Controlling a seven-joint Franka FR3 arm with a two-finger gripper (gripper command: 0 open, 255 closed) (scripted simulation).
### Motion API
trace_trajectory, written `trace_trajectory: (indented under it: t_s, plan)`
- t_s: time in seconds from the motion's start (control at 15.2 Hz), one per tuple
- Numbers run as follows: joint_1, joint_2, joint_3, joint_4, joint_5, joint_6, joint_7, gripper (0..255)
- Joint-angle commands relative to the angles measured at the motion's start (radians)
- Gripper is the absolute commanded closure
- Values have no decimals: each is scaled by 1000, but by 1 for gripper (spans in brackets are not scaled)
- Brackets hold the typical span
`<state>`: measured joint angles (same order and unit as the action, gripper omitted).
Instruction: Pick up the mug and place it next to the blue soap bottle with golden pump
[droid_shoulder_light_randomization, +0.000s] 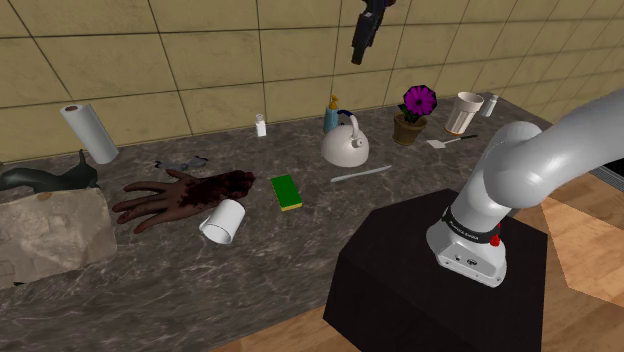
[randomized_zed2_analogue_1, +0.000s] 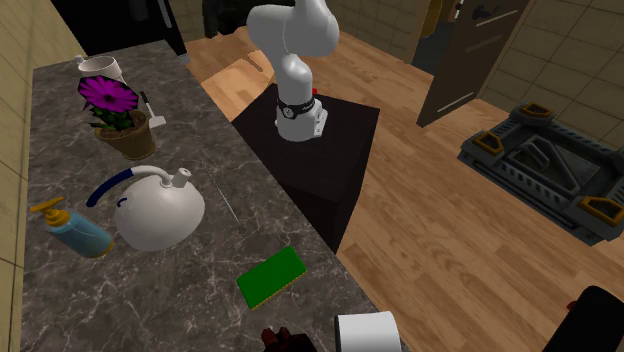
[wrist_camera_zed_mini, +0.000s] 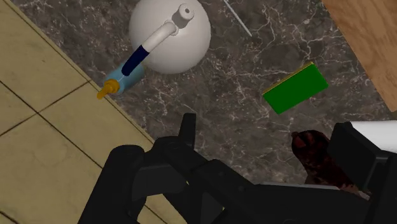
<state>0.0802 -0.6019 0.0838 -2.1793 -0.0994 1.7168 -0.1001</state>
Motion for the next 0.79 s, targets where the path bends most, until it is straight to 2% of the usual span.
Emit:
trace_trajectory:
  t_s: [0.0,0.4,0.73]
  plan:
    - [13,62,44,33,-26,23,7,0]
    - [43,243,171,133,-133,68,39,0]
    - [70,403,273,226,-257,78,80,0]
